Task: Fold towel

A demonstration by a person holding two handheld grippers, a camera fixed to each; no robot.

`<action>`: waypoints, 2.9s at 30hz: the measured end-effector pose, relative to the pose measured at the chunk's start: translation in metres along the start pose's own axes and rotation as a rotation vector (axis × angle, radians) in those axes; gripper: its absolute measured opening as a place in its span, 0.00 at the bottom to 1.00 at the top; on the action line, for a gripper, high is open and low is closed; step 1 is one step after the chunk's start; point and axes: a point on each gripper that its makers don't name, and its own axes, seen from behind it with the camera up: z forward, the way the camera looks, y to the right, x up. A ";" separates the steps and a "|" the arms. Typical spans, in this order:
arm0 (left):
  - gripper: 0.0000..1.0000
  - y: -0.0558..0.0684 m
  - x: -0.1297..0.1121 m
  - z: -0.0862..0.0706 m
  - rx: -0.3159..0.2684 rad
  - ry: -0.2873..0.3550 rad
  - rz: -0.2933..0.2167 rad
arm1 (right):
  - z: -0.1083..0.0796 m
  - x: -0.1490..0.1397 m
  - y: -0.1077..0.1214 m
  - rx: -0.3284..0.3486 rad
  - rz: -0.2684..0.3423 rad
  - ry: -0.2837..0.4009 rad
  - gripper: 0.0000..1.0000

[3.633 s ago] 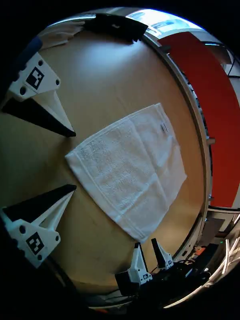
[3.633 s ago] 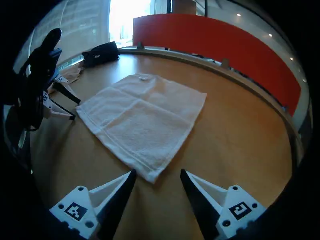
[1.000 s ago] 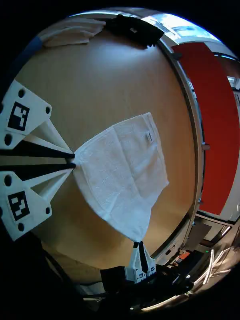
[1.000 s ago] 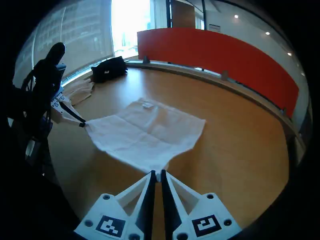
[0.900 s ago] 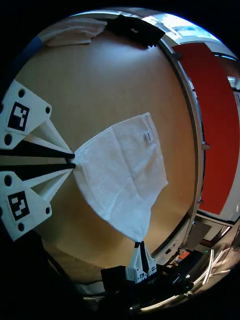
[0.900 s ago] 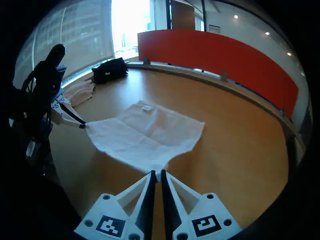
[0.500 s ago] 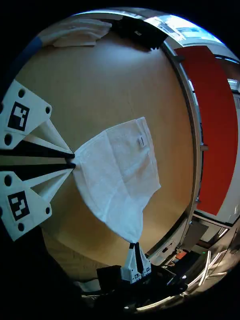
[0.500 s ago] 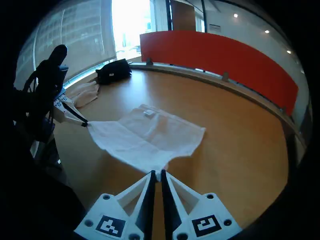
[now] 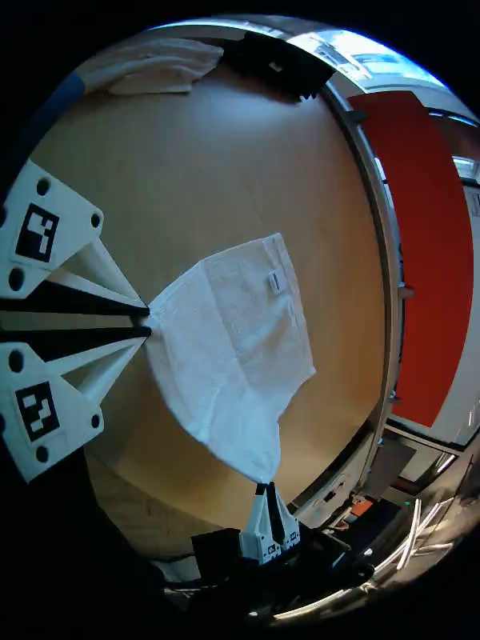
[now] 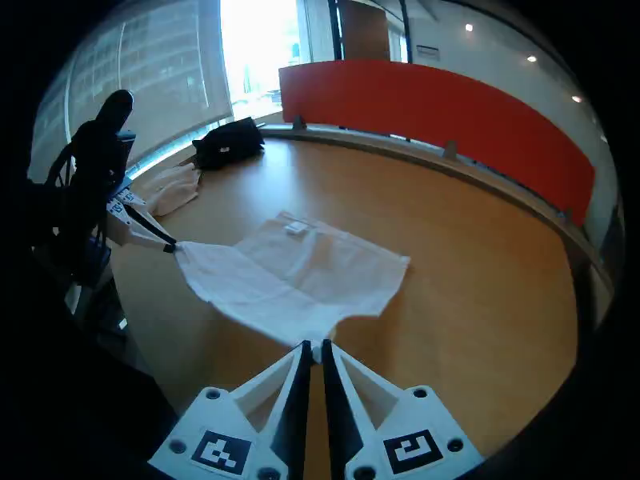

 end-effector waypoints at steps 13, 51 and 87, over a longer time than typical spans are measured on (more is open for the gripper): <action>0.10 -0.010 0.029 0.005 0.005 0.044 -0.025 | 0.007 0.024 0.016 -0.012 0.004 0.019 0.11; 0.10 -0.058 0.103 0.063 0.065 0.121 -0.050 | 0.073 0.064 0.081 -0.105 0.062 0.007 0.11; 0.23 -0.099 0.103 0.146 0.117 0.071 -0.077 | 0.149 0.045 0.122 -0.159 0.132 -0.077 0.32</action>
